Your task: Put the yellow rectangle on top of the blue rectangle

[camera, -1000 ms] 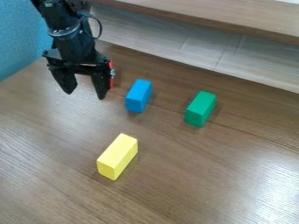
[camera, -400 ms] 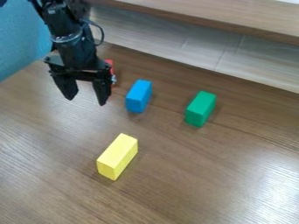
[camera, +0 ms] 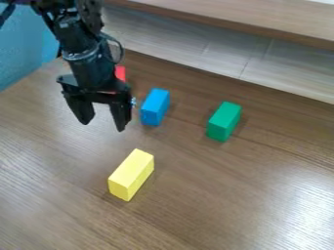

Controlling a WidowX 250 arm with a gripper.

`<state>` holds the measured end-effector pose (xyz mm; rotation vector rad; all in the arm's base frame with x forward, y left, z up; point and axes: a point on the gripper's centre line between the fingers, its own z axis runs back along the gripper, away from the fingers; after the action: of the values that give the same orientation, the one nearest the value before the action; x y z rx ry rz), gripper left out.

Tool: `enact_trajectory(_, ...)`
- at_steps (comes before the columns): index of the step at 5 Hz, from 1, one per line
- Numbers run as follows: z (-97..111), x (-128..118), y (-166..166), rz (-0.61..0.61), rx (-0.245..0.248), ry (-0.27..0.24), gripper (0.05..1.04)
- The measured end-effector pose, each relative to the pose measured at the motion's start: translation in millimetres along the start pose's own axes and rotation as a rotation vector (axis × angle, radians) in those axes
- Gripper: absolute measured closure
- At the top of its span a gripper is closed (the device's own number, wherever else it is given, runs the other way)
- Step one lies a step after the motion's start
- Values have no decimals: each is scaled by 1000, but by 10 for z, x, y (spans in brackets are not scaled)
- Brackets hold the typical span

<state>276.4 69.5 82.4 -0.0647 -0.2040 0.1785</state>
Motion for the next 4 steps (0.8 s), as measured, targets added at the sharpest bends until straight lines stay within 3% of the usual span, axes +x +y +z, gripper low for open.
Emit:
enact_trajectory(1,-72,-117,-96,-34,-4,25,83)
enact_trajectory(4,-113,-434,-353,-128,-21,37,83)
